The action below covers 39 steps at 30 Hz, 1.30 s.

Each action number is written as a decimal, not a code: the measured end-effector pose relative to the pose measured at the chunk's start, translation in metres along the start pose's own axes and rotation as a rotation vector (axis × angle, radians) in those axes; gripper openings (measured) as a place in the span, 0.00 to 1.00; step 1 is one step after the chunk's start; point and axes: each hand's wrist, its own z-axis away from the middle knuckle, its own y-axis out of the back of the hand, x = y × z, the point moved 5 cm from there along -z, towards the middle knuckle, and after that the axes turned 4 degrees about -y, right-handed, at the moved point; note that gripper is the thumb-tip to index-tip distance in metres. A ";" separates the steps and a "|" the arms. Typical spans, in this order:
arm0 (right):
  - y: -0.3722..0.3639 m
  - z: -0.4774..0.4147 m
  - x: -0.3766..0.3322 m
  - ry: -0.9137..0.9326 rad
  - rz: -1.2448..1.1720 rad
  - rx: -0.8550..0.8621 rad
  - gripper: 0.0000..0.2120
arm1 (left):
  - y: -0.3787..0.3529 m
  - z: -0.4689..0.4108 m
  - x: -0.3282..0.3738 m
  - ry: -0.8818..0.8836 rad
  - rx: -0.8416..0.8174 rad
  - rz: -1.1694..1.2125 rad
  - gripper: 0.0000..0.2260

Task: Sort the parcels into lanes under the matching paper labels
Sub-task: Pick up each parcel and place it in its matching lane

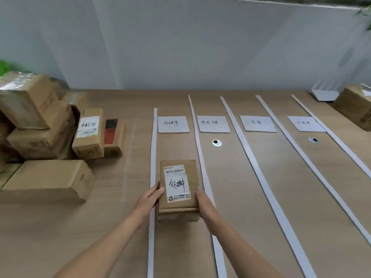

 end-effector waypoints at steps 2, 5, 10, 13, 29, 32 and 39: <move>-0.004 -0.027 -0.007 -0.019 0.015 0.010 0.23 | 0.008 -0.022 0.001 -0.006 0.033 -0.041 0.27; -0.010 -0.071 -0.025 0.008 0.081 0.060 0.25 | 0.015 -0.056 0.005 -0.050 0.104 -0.128 0.23; -0.014 -0.108 -0.040 0.122 0.131 0.187 0.23 | 0.021 -0.100 -0.008 -0.097 0.166 -0.170 0.24; -0.012 -0.130 -0.048 0.136 0.135 0.215 0.25 | 0.020 -0.119 -0.003 -0.116 0.193 -0.131 0.21; -0.025 -0.257 -0.145 0.231 0.104 0.142 0.23 | 0.056 -0.261 0.073 -0.174 0.188 -0.346 0.21; -0.025 -0.263 -0.153 0.227 0.126 0.136 0.24 | 0.060 -0.270 0.076 -0.171 0.144 -0.383 0.22; -0.024 -0.260 -0.173 0.162 0.360 0.079 0.30 | 0.059 -0.263 0.096 -0.086 0.082 -0.538 0.22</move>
